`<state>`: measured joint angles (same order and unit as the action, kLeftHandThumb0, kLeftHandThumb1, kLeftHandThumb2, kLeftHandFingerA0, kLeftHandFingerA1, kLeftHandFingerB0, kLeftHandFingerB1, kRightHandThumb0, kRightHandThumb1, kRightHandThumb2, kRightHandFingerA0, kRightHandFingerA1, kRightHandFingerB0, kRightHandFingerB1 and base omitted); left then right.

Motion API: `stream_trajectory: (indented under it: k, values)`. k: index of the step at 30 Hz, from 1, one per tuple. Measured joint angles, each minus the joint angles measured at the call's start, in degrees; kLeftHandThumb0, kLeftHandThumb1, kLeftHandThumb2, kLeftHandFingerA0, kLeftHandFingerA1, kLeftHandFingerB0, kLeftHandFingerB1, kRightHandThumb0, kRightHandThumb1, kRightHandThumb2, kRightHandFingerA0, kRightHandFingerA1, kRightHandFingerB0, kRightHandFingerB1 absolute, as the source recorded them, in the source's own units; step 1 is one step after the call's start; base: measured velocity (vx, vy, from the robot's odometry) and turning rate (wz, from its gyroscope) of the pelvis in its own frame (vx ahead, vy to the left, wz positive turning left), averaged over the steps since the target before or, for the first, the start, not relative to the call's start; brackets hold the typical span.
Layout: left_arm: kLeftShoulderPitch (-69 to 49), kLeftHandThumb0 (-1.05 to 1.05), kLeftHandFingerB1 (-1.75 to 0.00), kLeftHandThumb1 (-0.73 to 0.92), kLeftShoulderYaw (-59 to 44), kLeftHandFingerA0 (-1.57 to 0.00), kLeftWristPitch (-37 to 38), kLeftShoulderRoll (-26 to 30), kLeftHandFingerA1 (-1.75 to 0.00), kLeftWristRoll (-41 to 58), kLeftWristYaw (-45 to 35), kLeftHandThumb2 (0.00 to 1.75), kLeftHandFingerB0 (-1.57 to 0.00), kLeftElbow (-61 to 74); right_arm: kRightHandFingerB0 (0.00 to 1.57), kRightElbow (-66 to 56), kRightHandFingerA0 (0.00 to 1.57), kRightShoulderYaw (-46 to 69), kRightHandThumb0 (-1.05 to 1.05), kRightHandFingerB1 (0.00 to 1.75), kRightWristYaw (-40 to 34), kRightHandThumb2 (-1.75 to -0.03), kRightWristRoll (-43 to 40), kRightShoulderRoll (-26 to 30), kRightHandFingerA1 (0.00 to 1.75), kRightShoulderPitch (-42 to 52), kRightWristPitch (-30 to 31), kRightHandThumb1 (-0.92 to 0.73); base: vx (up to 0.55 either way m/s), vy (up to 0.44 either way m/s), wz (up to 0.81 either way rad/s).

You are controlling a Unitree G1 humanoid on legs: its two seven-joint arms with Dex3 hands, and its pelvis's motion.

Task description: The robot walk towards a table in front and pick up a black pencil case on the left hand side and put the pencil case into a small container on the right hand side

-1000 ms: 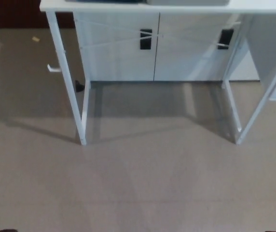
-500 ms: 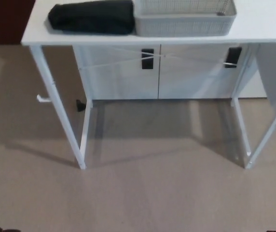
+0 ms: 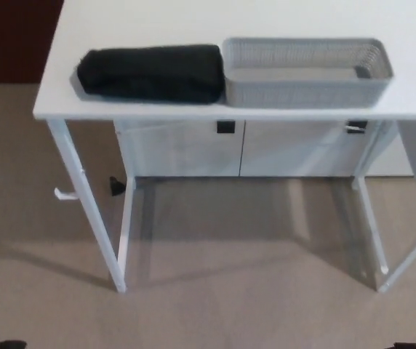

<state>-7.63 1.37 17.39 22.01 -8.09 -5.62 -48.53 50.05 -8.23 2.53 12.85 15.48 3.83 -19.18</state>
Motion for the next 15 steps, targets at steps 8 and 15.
stream_trajectory:
  k: [8,15]
  values:
    - [-0.1,-0.41,-0.35,0.52,0.1,-0.53,0.0,-0.2,-0.48,0.0,0.0,0.55,-0.4,-0.4,0.69,-0.5,1.0,0.0,-0.77,0.49,0.0,-0.72,0.4,0.1,0.56,0.0,0.7,-0.27,0.28,-0.087,0.12]
    - [0.7,-0.42,-0.36,0.52,0.5,-0.54,0.0,-0.3,-0.5,-0.2,0.1,0.55,-0.4,-0.2,0.74,-1.1,1.03,0.3,-0.7,0.42,-0.1,-0.54,0.4,0.6,0.49,-0.3,1.2,-0.41,0.34,-0.032,0.1]
